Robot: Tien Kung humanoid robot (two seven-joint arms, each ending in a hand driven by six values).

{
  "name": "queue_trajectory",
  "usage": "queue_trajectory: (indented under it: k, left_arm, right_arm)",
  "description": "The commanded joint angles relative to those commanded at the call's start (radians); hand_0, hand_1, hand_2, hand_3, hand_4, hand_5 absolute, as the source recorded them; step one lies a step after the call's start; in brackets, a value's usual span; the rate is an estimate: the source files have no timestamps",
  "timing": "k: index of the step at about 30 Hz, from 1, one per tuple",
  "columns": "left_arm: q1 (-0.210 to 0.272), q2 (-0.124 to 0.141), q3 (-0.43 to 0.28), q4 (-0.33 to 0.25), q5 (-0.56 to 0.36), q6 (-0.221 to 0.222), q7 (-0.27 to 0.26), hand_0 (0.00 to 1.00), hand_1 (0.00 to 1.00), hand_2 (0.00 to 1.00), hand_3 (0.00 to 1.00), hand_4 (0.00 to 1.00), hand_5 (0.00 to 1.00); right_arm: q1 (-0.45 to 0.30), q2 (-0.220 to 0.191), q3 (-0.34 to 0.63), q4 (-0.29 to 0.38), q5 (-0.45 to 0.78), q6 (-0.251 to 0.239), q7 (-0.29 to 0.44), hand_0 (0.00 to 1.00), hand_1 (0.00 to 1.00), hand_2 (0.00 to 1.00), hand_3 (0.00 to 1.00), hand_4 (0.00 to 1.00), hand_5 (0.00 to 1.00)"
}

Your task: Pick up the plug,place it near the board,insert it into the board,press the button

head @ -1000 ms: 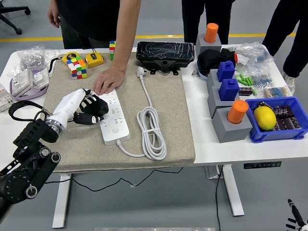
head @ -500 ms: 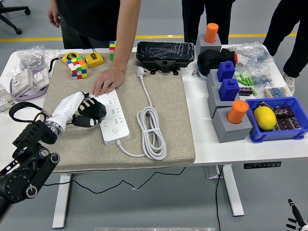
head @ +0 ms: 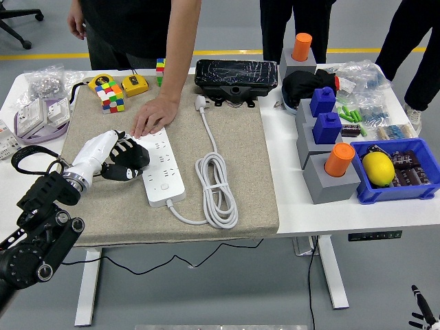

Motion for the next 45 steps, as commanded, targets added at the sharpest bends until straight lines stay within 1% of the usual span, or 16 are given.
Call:
queue_trajectory:
  k: [23,33,45]
  left_arm:
    - [-0.006,0.002,-0.001,-0.001,0.015,-0.006,-0.002,0.353,0.512,0.477,0.547,0.765,0.002]
    - [-0.005,0.004,0.005,0.004,0.021,-0.016,0.001,0.354,0.516,0.479,0.547,0.766,0.002]
    - [-0.008,0.003,0.004,0.009,0.026,-0.017,0.000,0.352,0.518,0.480,0.546,0.767,0.002]
  right_arm:
    - [0.005,-0.003,0.003,0.000,-0.002,-0.002,-0.001,0.814,0.802,0.788,0.829,0.998,0.998]
    - [0.004,-0.001,0.001,0.000,0.000,-0.002,0.001,0.813,0.802,0.788,0.830,0.998,0.998]
    - [0.006,-0.003,0.004,0.000,-0.002,-0.002,0.001,0.811,0.802,0.787,0.829,0.998,0.998]
